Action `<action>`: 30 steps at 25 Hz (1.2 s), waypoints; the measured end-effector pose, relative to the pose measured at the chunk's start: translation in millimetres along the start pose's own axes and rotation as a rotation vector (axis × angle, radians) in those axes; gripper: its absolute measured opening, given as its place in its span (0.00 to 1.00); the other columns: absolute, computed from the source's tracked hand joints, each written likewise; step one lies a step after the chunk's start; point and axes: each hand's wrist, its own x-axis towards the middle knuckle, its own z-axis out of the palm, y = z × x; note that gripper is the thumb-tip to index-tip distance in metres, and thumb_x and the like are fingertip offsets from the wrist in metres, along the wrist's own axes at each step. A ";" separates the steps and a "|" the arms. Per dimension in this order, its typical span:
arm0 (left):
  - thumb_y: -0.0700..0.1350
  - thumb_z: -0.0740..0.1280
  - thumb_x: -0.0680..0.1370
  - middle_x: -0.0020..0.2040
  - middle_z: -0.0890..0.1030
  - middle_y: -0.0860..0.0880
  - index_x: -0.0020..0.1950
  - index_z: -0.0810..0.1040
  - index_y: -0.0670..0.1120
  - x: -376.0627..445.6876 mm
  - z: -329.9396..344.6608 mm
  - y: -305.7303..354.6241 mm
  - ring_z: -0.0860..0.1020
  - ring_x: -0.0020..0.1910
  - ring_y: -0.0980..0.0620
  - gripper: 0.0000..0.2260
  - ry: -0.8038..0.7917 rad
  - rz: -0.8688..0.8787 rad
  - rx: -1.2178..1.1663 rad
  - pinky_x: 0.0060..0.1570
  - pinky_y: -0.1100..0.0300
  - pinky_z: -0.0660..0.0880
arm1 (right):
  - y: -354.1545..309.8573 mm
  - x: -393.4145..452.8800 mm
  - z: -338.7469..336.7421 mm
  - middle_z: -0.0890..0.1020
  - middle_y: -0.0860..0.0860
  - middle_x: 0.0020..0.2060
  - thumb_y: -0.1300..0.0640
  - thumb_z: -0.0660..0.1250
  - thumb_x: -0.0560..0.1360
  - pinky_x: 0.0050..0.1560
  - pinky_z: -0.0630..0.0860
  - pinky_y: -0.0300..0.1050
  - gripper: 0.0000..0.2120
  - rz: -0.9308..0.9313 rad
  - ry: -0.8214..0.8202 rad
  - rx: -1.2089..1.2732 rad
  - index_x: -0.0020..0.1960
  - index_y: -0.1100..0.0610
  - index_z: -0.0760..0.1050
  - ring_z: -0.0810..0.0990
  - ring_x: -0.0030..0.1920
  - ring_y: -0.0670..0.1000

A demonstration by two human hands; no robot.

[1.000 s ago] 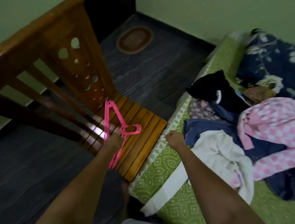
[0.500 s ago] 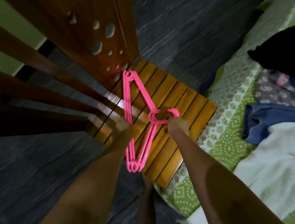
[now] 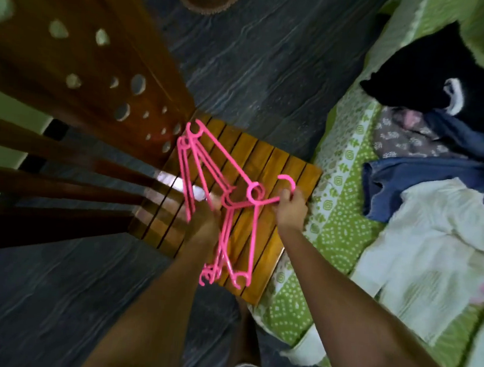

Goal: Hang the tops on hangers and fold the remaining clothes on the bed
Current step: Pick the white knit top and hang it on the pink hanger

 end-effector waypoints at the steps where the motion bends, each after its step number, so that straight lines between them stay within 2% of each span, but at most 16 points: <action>1: 0.42 0.63 0.79 0.45 0.80 0.40 0.53 0.71 0.42 -9.4 11.4 25.5 0.81 0.45 0.41 0.06 0.015 0.043 0.002 0.43 0.49 0.77 | 1.0 4.6 -24.1 0.80 0.58 0.39 0.56 0.58 0.79 0.44 0.78 0.56 0.08 0.009 0.072 0.128 0.52 0.58 0.74 0.81 0.40 0.60; 2: 0.40 0.63 0.78 0.49 0.80 0.38 0.60 0.71 0.39 -23.2 22.6 52.9 0.80 0.49 0.40 0.11 0.000 0.075 -0.036 0.47 0.49 0.76 | 3.2 11.3 -48.7 0.78 0.56 0.37 0.59 0.59 0.80 0.41 0.78 0.53 0.03 0.025 0.123 0.294 0.49 0.56 0.72 0.81 0.37 0.57; 3: 0.40 0.63 0.78 0.52 0.79 0.35 0.64 0.69 0.36 -35.0 43.8 83.2 0.79 0.51 0.38 0.15 -0.032 0.124 -0.028 0.50 0.48 0.75 | 3.0 18.3 -77.2 0.77 0.55 0.36 0.62 0.60 0.80 0.37 0.78 0.48 0.05 0.051 0.151 0.461 0.47 0.54 0.70 0.81 0.33 0.53; 5: 0.41 0.63 0.79 0.52 0.79 0.32 0.64 0.68 0.34 -68.7 92.0 152.6 0.79 0.50 0.35 0.17 -0.119 0.178 -0.036 0.50 0.45 0.76 | 13.3 35.3 -145.1 0.76 0.56 0.36 0.65 0.60 0.79 0.30 0.77 0.41 0.05 0.074 0.141 0.674 0.46 0.58 0.70 0.79 0.28 0.47; 7: 0.41 0.62 0.79 0.51 0.79 0.32 0.60 0.70 0.35 -105.9 145.8 222.9 0.80 0.47 0.36 0.13 -0.182 0.191 -0.112 0.47 0.45 0.77 | 36.4 53.0 -229.4 0.76 0.57 0.33 0.63 0.62 0.79 0.27 0.74 0.36 0.04 0.095 0.122 0.667 0.46 0.62 0.72 0.78 0.25 0.45; 9: 0.40 0.62 0.79 0.51 0.79 0.32 0.55 0.71 0.38 -144.5 189.1 286.1 0.80 0.45 0.37 0.07 -0.277 0.261 -0.151 0.44 0.44 0.78 | 69.2 69.4 -310.9 0.76 0.53 0.28 0.59 0.62 0.80 0.25 0.68 0.32 0.08 0.120 0.167 0.600 0.44 0.62 0.74 0.72 0.22 0.41; 10: 0.41 0.62 0.80 0.52 0.78 0.34 0.53 0.71 0.40 -159.5 210.6 310.5 0.79 0.47 0.37 0.06 -0.337 0.335 -0.097 0.46 0.44 0.78 | 87.2 78.4 -348.2 0.75 0.50 0.25 0.58 0.62 0.80 0.25 0.64 0.31 0.11 0.132 0.217 0.591 0.42 0.62 0.75 0.69 0.22 0.40; 12: 0.47 0.60 0.81 0.57 0.75 0.39 0.57 0.71 0.41 -174.5 250.5 353.3 0.76 0.55 0.39 0.10 -0.373 0.578 0.233 0.52 0.46 0.74 | 124.1 99.4 -418.5 0.72 0.44 0.20 0.58 0.60 0.81 0.24 0.61 0.30 0.13 0.181 0.316 0.653 0.38 0.59 0.73 0.65 0.20 0.39; 14: 0.46 0.57 0.82 0.63 0.71 0.44 0.63 0.70 0.44 -160.3 277.3 386.9 0.71 0.62 0.42 0.12 -0.264 0.772 0.563 0.55 0.47 0.72 | 154.9 120.1 -465.6 0.69 0.44 0.17 0.59 0.59 0.81 0.21 0.60 0.29 0.14 0.236 0.362 0.711 0.37 0.58 0.70 0.64 0.19 0.39; 16: 0.44 0.57 0.82 0.68 0.67 0.46 0.69 0.66 0.45 -136.9 292.4 421.4 0.67 0.66 0.44 0.15 -0.166 0.850 0.695 0.58 0.48 0.70 | 178.0 136.3 -493.3 0.69 0.44 0.17 0.57 0.60 0.81 0.20 0.59 0.30 0.14 0.298 0.346 0.700 0.38 0.58 0.71 0.63 0.18 0.39; 18: 0.48 0.61 0.80 0.71 0.65 0.47 0.71 0.64 0.45 -116.8 296.5 448.9 0.63 0.69 0.44 0.20 -0.207 0.842 0.781 0.64 0.48 0.64 | 193.3 150.0 -503.4 0.70 0.44 0.18 0.56 0.60 0.81 0.20 0.59 0.31 0.14 0.332 0.311 0.720 0.38 0.58 0.72 0.63 0.18 0.39; 21: 0.54 0.66 0.77 0.68 0.66 0.46 0.67 0.69 0.45 -102.2 299.5 472.4 0.64 0.67 0.45 0.22 -0.308 0.977 1.061 0.65 0.49 0.60 | 204.9 164.0 -502.5 0.70 0.45 0.19 0.58 0.61 0.81 0.22 0.61 0.35 0.16 0.331 0.265 0.782 0.34 0.57 0.70 0.65 0.20 0.41; 25: 0.50 0.68 0.76 0.62 0.71 0.48 0.61 0.70 0.45 -98.7 301.1 476.0 0.68 0.63 0.46 0.16 -0.375 1.187 1.312 0.70 0.50 0.55 | 212.0 170.4 -504.5 0.72 0.45 0.20 0.57 0.61 0.81 0.23 0.63 0.35 0.16 0.322 0.182 0.838 0.34 0.58 0.70 0.66 0.22 0.42; 27: 0.44 0.65 0.77 0.58 0.75 0.46 0.61 0.69 0.44 -104.6 302.1 477.9 0.71 0.61 0.43 0.14 -0.433 1.202 1.358 0.65 0.51 0.61 | 212.6 172.3 -509.6 0.72 0.45 0.21 0.56 0.61 0.81 0.25 0.63 0.35 0.16 0.309 0.146 0.821 0.34 0.58 0.70 0.66 0.23 0.42; 29: 0.39 0.62 0.78 0.56 0.77 0.44 0.64 0.67 0.43 -111.1 299.0 476.9 0.74 0.56 0.42 0.15 -0.404 1.244 1.308 0.52 0.54 0.66 | 210.9 172.0 -513.4 0.71 0.44 0.21 0.56 0.61 0.81 0.26 0.63 0.35 0.17 0.301 0.122 0.785 0.34 0.58 0.70 0.66 0.24 0.42; 30: 0.37 0.64 0.77 0.54 0.78 0.45 0.63 0.68 0.43 -117.5 294.1 476.2 0.76 0.52 0.43 0.15 -0.341 1.317 1.241 0.45 0.55 0.66 | 210.0 171.3 -515.2 0.71 0.45 0.21 0.55 0.61 0.81 0.26 0.63 0.35 0.17 0.303 0.117 0.772 0.33 0.58 0.70 0.65 0.24 0.43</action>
